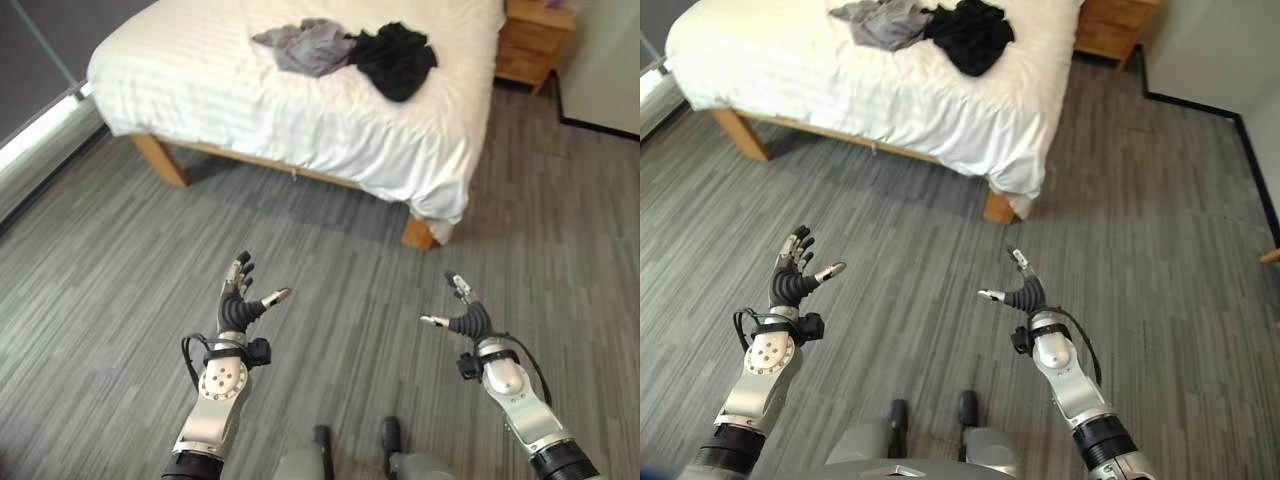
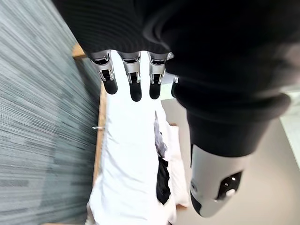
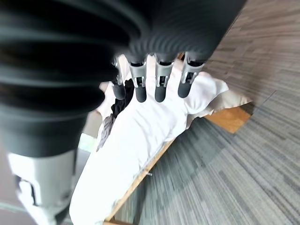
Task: Pick up bed clothes into laundry basket.
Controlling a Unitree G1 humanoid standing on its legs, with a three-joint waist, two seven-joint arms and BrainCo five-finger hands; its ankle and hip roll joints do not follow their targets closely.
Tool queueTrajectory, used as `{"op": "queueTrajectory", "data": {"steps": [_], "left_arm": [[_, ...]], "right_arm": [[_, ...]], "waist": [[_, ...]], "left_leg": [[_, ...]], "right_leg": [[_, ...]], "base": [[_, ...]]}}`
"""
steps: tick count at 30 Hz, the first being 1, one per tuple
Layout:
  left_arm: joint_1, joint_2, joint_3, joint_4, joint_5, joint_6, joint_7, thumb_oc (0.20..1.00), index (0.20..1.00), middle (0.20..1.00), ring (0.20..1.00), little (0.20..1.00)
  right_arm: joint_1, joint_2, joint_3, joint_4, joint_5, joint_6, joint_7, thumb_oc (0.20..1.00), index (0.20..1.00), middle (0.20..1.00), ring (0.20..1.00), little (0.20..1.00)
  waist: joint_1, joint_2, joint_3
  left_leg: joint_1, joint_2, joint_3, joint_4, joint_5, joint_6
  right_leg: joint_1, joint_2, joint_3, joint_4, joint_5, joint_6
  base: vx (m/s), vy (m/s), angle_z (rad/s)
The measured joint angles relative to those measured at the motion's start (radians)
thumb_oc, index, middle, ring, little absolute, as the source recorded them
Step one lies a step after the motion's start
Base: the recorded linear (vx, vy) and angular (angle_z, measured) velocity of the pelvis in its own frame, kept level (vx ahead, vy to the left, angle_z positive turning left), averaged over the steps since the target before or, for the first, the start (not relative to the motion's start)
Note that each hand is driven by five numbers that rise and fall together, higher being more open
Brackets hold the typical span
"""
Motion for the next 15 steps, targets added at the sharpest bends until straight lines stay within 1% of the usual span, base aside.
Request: {"op": "queueTrajectory", "data": {"steps": [1, 2, 3, 4, 5, 6, 7, 8, 9, 10, 11, 12, 13, 14, 15], "left_arm": [[0.003, 0.005, 0.002, 0.018, -0.007, 0.001, -0.001, 1.000, 1.000, 1.000, 1.000, 1.000], [0.004, 0.004, 0.011, 0.027, -0.009, 0.003, -0.001, 1.000, 1.000, 1.000, 1.000, 1.000], [0.005, 0.005, 0.017, 0.029, -0.010, 0.006, -0.001, 1.000, 1.000, 1.000, 1.000, 1.000], [0.004, 0.007, 0.019, 0.033, -0.009, 0.009, -0.002, 1.000, 1.000, 1.000, 1.000, 1.000], [0.003, 0.007, 0.020, 0.034, -0.009, 0.009, -0.002, 1.000, 1.000, 1.000, 1.000, 1.000], [-0.008, 0.007, 0.021, 0.040, -0.009, 0.008, -0.002, 1.000, 1.000, 1.000, 1.000, 1.000], [-0.029, 0.004, 0.021, 0.064, -0.009, 0.008, -0.002, 1.000, 1.000, 1.000, 1.000, 1.000], [-0.038, 0.000, 0.024, 0.080, -0.009, 0.010, -0.002, 1.000, 1.000, 1.000, 1.000, 1.000], [-0.031, -0.007, 0.025, 0.086, -0.009, 0.014, -0.003, 1.000, 1.000, 1.000, 1.000, 1.000], [-0.023, -0.016, 0.025, 0.088, -0.009, 0.020, -0.004, 1.000, 1.000, 1.000, 1.000, 1.000], [-0.008, -0.025, 0.024, 0.087, -0.006, 0.022, -0.008, 1.000, 1.000, 1.000, 1.000, 1.000], [0.010, -0.037, 0.021, 0.086, -0.006, 0.023, -0.012, 1.000, 1.000, 1.000, 1.000, 1.000], [0.018, -0.034, 0.023, 0.083, -0.001, 0.023, -0.013, 1.000, 1.000, 1.000, 1.000, 1.000], [0.021, -0.015, 0.023, 0.062, 0.004, 0.023, -0.013, 1.000, 1.000, 1.000, 1.000, 1.000], [0.025, 0.002, 0.034, 0.021, 0.003, 0.026, -0.018, 1.000, 1.000, 1.000, 1.000, 1.000]], "right_arm": [[-0.015, 0.003, -0.002, 0.013, 0.000, 0.002, -0.010, 1.000, 1.000, 1.000, 1.000, 1.000], [-0.031, 0.004, -0.003, 0.025, 0.000, 0.005, -0.017, 1.000, 1.000, 1.000, 1.000, 1.000], [-0.040, 0.003, -0.007, 0.023, -0.001, 0.006, -0.021, 1.000, 1.000, 1.000, 1.000, 1.000], [-0.044, 0.001, -0.009, 0.023, -0.001, 0.006, -0.023, 1.000, 1.000, 1.000, 1.000, 1.000], [-0.045, 0.000, -0.005, 0.027, -0.003, 0.007, -0.027, 1.000, 1.000, 1.000, 1.000, 1.000], [-0.055, -0.003, -0.004, 0.028, -0.007, 0.007, -0.028, 1.000, 1.000, 1.000, 1.000, 1.000], [-0.066, -0.010, -0.002, 0.036, -0.009, 0.007, -0.028, 1.000, 1.000, 1.000, 1.000, 1.000], [-0.070, -0.014, -0.001, 0.041, -0.011, 0.009, -0.028, 1.000, 1.000, 1.000, 1.000, 1.000], [-0.062, -0.018, -0.001, 0.040, -0.018, 0.011, -0.028, 1.000, 1.000, 1.000, 1.000, 1.000], [-0.049, -0.025, 0.003, 0.039, -0.019, 0.014, -0.027, 1.000, 1.000, 1.000, 1.000, 1.000], [-0.030, -0.037, 0.007, 0.023, -0.021, 0.022, -0.022, 1.000, 1.000, 1.000, 1.000, 1.000], [0.001, -0.056, 0.011, -0.001, -0.025, 0.023, -0.021, 1.000, 1.000, 1.000, 1.000, 1.000], [0.022, -0.049, 0.015, -0.004, -0.036, 0.023, -0.020, 1.000, 1.000, 1.000, 1.000, 1.000], [0.074, -0.028, 0.034, -0.011, -0.049, 0.025, -0.017, 1.000, 1.000, 1.000, 1.000, 1.000], [0.087, -0.019, 0.045, -0.021, -0.054, 0.026, -0.014, 1.000, 1.000, 1.000, 1.000, 1.000]], "waist": [[0.025, -0.016, 0.008], [0.029, -0.020, 0.010], [0.033, -0.022, 0.013], [0.030, -0.014, 0.015], [0.028, -0.006, 0.009], [0.029, 0.000, 0.008], [0.032, 0.007, 0.009], [0.036, 0.010, 0.008], [0.036, 0.010, 0.008], [0.037, 0.011, 0.004], [0.043, 0.021, -0.010], [0.050, 0.043, -0.041], [0.053, 0.036, -0.051], [0.045, 0.028, -0.075], [0.050, 0.016, -0.076]], "left_leg": [[-0.012, 0.013, 0.022, -0.086, -0.014, 0.008], [0.010, 0.021, 0.039, -0.209, -0.013, 0.024], [0.023, 0.027, 0.046, -0.308, -0.003, 0.035], [0.044, 0.037, 0.053, -0.390, 0.014, 0.051], [0.064, 0.057, 0.061, -0.499, 0.028, 0.065], [0.072, 0.093, 0.090, -0.609, 0.028, 0.061], [0.064, 0.138, 0.121, -0.678, 0.028, 0.058], [0.055, 0.171, 0.153, -0.670, 0.025, 0.054], [0.064, 0.189, 0.167, -0.645, 0.024, 0.053], [0.081, 0.186, 0.171, -0.584, 0.015, 0.049], [0.112, 0.173, 0.177, -0.517, -0.008, 0.043], [0.138, 0.161, 0.179, -0.486, -0.028, 0.060], [0.143, 0.133, 0.191, -0.470, 0.009, 0.097], [0.154, 0.099, 0.193, -0.492, 0.013, 0.127], [0.173, 0.070, 0.195, -0.509, 0.014, 0.149]], "right_leg": [[0.011, -0.008, 0.003, -0.030, -0.030, -0.019], [0.006, -0.011, 0.005, -0.034, -0.066, -0.033], [0.006, -0.013, 0.014, -0.033, -0.070, -0.034], [0.014, -0.011, 0.015, -0.034, -0.070, -0.033], [0.018, -0.012, 0.019, -0.034, -0.084, -0.012], [0.016, -0.012, 0.022, -0.034, -0.093, -0.001], [0.017, -0.014, 0.033, -0.034, -0.104, 0.004], [0.024, -0.024, 0.042, -0.037, -0.109, 0.002], [0.055, -0.054, 0.059, -0.038, -0.135, 0.007], [0.082, -0.082, 0.071, -0.039, -0.166, 0.006], [0.108, -0.110, 0.091, -0.038, -0.208, 0.000], [0.127, -0.129, 0.102, -0.027, -0.245, -0.005], [0.107, -0.156, 0.117, 0.081, -0.239, 0.016], [0.063, -0.139, 0.121, 0.234, -0.259, 0.057], [0.045, -0.115, 0.126, 0.319, -0.156, 0.066]], "base": [[0.46, 0.156, 0.17], [0.40, 0.204, -0.07], [0.39, 0.243, -0.05], [0.37, 0.261, 0.01], [0.37, 0.250, -0.01], [0.41, 0.247, -0.09], [0.45, 0.232, -0.19], [0.53, 0.243, -0.27], [0.58, 0.258, -0.30], [0.55, 0.257, -0.42], [0.34, 0.180, -0.51], [0.13, 0.083, -0.52], [0.27, 0.217, -0.09], [0.39, 0.272, 0.16], [0.48, 0.327, 0.15]]}}
